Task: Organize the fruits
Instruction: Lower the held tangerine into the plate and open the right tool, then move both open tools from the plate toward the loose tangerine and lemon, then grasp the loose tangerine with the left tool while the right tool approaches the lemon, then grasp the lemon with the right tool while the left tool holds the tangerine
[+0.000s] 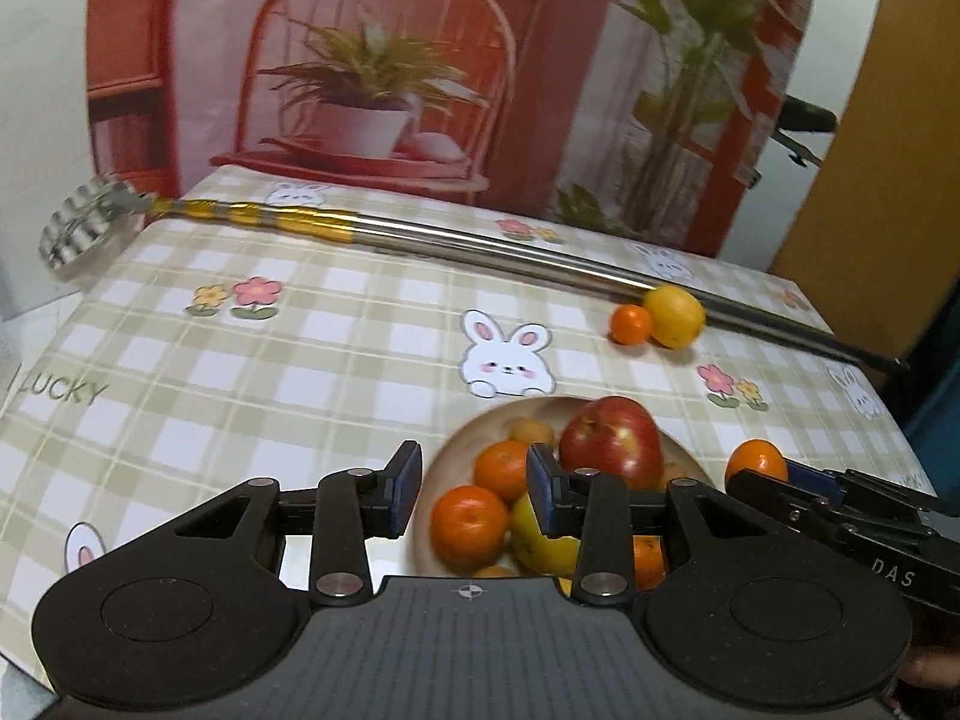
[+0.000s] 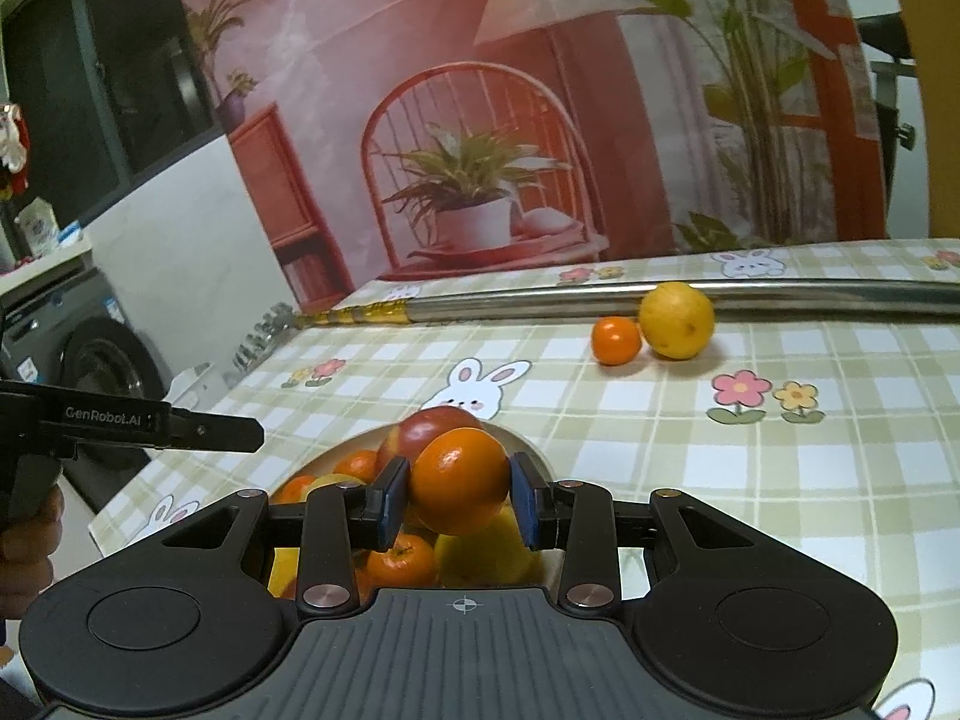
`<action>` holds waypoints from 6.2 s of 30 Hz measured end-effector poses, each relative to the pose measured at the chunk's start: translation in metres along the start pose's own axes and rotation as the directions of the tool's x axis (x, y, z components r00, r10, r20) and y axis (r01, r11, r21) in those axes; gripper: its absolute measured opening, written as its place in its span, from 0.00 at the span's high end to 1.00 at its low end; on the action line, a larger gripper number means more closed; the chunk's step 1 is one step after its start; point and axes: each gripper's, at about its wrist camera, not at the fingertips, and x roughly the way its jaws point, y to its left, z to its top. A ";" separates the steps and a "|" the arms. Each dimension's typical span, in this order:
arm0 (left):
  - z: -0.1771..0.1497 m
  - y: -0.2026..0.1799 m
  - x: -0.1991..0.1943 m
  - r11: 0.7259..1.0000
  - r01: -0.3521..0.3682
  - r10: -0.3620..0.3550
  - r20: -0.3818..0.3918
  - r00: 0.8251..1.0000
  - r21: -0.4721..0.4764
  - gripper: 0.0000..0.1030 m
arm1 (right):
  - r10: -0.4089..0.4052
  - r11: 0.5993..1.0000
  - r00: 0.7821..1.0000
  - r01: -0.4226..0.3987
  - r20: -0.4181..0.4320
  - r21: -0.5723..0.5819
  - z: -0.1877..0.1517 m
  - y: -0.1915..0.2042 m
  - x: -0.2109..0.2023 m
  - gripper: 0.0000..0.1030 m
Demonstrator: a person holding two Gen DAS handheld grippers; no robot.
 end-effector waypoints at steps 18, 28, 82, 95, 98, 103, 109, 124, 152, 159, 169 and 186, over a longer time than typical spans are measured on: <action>-0.009 0.001 0.002 1.000 0.011 -0.011 -0.010 1.000 -0.006 0.58 | 0.018 0.996 0.996 -0.026 -0.087 -0.086 0.001 0.023 0.019 0.68; -0.010 -0.002 0.003 1.000 0.005 -0.005 -0.020 1.000 0.008 0.58 | 0.021 0.996 0.996 -0.028 -0.090 -0.082 0.000 0.022 0.019 0.68; 0.058 -0.020 0.004 0.995 0.068 -0.073 0.074 0.995 0.067 0.58 | -0.221 0.971 0.962 0.232 0.162 -0.055 0.074 -0.065 -0.022 0.66; 0.099 -0.091 0.107 0.932 0.253 -0.242 -0.073 0.968 0.262 0.58 | -0.273 0.960 0.954 0.278 0.123 -0.020 0.077 -0.090 0.005 0.66; 0.099 -0.103 0.142 0.922 0.269 -0.243 -0.124 0.962 0.278 0.58 | -0.276 0.960 0.955 0.279 0.108 -0.010 0.076 -0.097 0.011 0.66; 0.094 -0.110 0.186 0.924 0.275 -0.234 -0.177 0.956 0.267 0.58 | -0.272 0.962 0.958 0.273 0.090 0.005 0.072 -0.106 0.018 0.66; 0.092 -0.116 0.210 0.915 0.270 -0.221 -0.189 0.957 0.300 0.58 | -0.272 0.962 0.960 0.271 0.065 0.016 0.069 -0.115 0.026 0.66; 0.097 -0.124 0.242 0.916 0.266 -0.178 -0.290 0.940 0.301 0.58 | -0.264 0.964 0.964 0.263 0.032 0.033 0.063 -0.122 0.040 0.66; 0.117 -0.113 0.263 0.949 0.241 -0.199 -0.207 0.958 0.202 0.59 | -0.262 0.965 0.965 0.262 0.001 0.022 0.062 -0.125 0.051 0.66; 0.114 -0.115 0.262 0.946 0.229 -0.187 -0.193 0.963 0.228 0.62 | -0.262 0.965 0.965 0.262 -0.006 0.022 0.062 -0.126 0.055 0.66; 0.119 -0.098 0.202 0.934 0.251 -0.232 -0.104 0.967 0.255 0.62 | -0.207 0.978 0.978 0.207 0.030 0.012 0.080 -0.131 0.087 0.52; 0.106 -0.045 0.111 0.957 0.218 -0.220 -0.012 0.976 0.194 0.62 | -0.203 0.972 0.966 0.218 -0.158 0.086 0.096 -0.133 0.159 0.50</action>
